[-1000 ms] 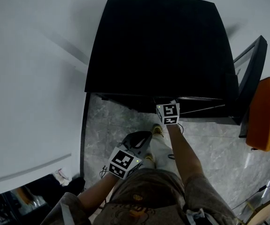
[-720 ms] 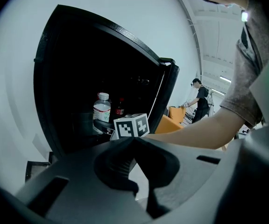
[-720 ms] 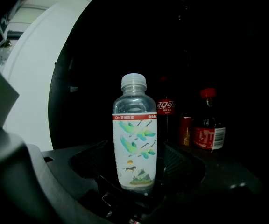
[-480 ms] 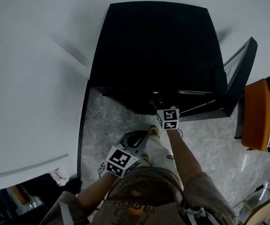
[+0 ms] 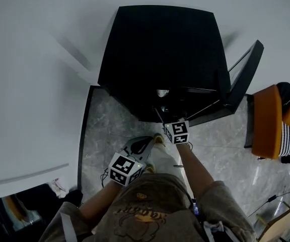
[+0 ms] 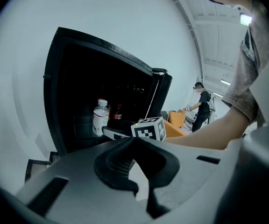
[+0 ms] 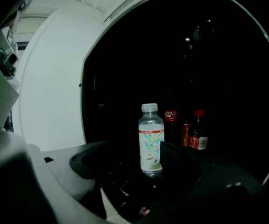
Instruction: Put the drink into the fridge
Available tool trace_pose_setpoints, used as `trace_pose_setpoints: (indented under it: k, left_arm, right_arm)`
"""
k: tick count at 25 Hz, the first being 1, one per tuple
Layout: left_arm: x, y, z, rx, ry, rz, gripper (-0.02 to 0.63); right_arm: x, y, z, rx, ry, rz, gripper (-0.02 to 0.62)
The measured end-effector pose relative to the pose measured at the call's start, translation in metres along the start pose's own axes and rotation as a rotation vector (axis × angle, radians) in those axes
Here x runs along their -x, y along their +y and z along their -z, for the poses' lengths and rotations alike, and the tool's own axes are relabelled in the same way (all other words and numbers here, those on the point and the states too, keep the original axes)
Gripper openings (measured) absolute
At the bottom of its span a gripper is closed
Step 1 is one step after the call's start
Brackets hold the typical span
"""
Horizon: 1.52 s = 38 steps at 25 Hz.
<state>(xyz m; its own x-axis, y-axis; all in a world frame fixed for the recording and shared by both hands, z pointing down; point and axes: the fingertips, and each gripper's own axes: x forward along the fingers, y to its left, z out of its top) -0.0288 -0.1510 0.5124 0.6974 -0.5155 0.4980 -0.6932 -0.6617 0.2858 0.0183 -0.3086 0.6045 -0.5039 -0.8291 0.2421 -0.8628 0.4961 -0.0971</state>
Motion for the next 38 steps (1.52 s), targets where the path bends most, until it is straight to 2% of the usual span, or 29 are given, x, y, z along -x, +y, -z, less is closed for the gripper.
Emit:
trace_pose_setpoints:
  k: [7,9,15,20,27,38]
  left_arm:
    - [0.011,-0.004,-0.006,-0.011,-0.015,0.003,0.002]
    - [0.012,-0.006,-0.009,-0.01,-0.025,0.008,0.002]
    - [0.016,-0.009,-0.023,-0.005,-0.073,0.02,0.002]
    - [0.024,-0.011,-0.034,-0.009,-0.114,0.018,0.002]
    - [0.034,-0.021,-0.043,0.001,-0.165,0.022,0.002]
    - [0.063,-0.044,-0.057,-0.06,-0.222,0.019,0.002]
  right_arm:
    - [0.038,0.024,-0.028,-0.019,-0.019,-0.073,0.326]
    - [0.053,0.029,-0.038,-0.027,-0.038,-0.079,0.184]
    - [0.086,0.048,-0.058,-0.038,-0.025,-0.113,0.106]
    - [0.122,0.071,-0.093,-0.06,-0.061,-0.168,0.041]
    - [0.166,0.091,-0.118,-0.088,-0.092,-0.226,0.02]
    - [0.212,0.135,-0.133,-0.062,-0.107,-0.293,0.02]
